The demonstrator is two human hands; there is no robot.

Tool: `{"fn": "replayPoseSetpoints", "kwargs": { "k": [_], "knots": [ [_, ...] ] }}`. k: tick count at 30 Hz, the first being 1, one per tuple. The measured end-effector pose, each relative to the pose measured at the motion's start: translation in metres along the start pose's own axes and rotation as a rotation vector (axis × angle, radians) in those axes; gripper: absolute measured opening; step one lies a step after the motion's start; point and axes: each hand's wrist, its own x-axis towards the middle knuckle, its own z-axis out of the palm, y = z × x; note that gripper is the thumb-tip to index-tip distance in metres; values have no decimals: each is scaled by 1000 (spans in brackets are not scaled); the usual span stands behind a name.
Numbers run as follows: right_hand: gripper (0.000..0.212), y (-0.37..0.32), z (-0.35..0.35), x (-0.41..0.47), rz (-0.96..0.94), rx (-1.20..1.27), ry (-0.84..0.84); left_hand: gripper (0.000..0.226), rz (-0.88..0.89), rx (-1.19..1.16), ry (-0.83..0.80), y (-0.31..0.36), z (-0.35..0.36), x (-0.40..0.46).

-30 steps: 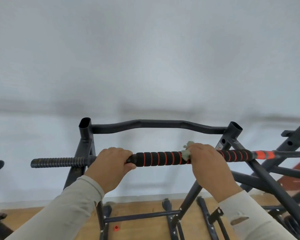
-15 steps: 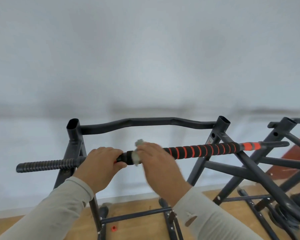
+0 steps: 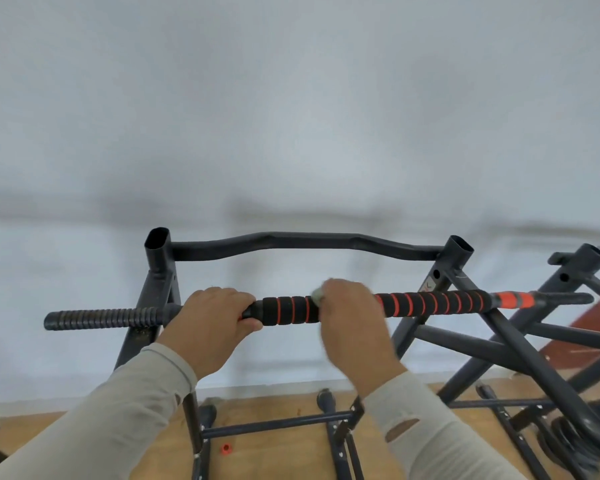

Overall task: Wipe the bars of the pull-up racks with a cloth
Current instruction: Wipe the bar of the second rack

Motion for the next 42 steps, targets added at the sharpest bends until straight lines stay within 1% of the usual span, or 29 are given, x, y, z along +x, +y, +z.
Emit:
{"fn": "replayPoseSetpoints", "kwargs": {
  "k": [2, 3, 4, 6, 8, 10, 12, 13, 15, 17, 18, 21, 24, 25, 26, 28, 31, 34, 36, 39, 40, 42],
  "knots": [
    [20, -35, 16, -11, -159, 145, 100, 19, -1, 2, -8, 0, 0, 0],
    [17, -48, 24, -16, -243, 196, 123, 20, 6, 4, -2, -1, 0, 0],
    [21, -54, 29, -20, -310, 211, 130, 20, 11, 3, 2, -2, 0, 0],
    [32, -45, 28, -18, -407, 202, 135, 20, 4, -5, -6, 0, -3, -1],
    [38, -17, 20, -15, -393, 179, 139, 21, -9, -5, -25, 1, -4, -1],
    [38, 18, 9, -12, -255, 71, 102, 20, -17, -4, -35, 2, -4, -1],
    [35, 46, -3, -8, -110, -53, 20, 20, -19, -3, -39, 2, -3, -1],
    [34, 53, -6, -5, -65, -98, -16, 20, -19, 2, -40, 2, -2, 0],
    [27, 48, -8, -1, -33, -122, -45, 21, -19, 5, -38, 1, -2, -1],
    [20, 22, -4, -2, -64, -107, -19, 21, -19, 6, -41, 1, -2, 0],
    [20, 5, 0, -5, -94, -73, 1, 20, -19, 8, -43, 0, -2, 0],
    [18, -36, 9, -8, -219, 101, 62, 19, -17, 22, -56, 1, -2, 0],
    [13, -51, 14, -7, -379, 232, 28, 22, -10, 29, -64, 1, -5, -1],
    [15, -50, 12, -6, -401, 301, 10, 21, -9, 39, -74, 2, -7, -2],
    [17, -49, 4, -7, -383, 381, -12, 20, -4, 43, -76, 2, -9, -3],
    [22, -43, -14, -8, -253, 537, -78, 20, 1, 12, -66, 2, -13, -7],
    [28, -40, -36, -6, -20, 812, -97, 34, 0, 29, -33, 2, -21, -19],
    [34, -43, -38, -6, 180, 1051, -137, 43, 8, 56, 45, -1, -26, -34],
    [29, -46, -35, -5, 315, 1177, -204, 49, -17, 37, 88, -4, -31, -43],
    [25, -48, -30, 0, 501, 1492, -293, 50, -52, 24, 133, -7, -36, -52],
    [26, -48, -30, 1, 547, 1575, -323, 49, -63, 18, 141, -6, -38, -54],
    [28, -48, -31, 2, 566, 1669, -376, 45, -76, 16, 161, -2, -41, -59]
  ]
}}
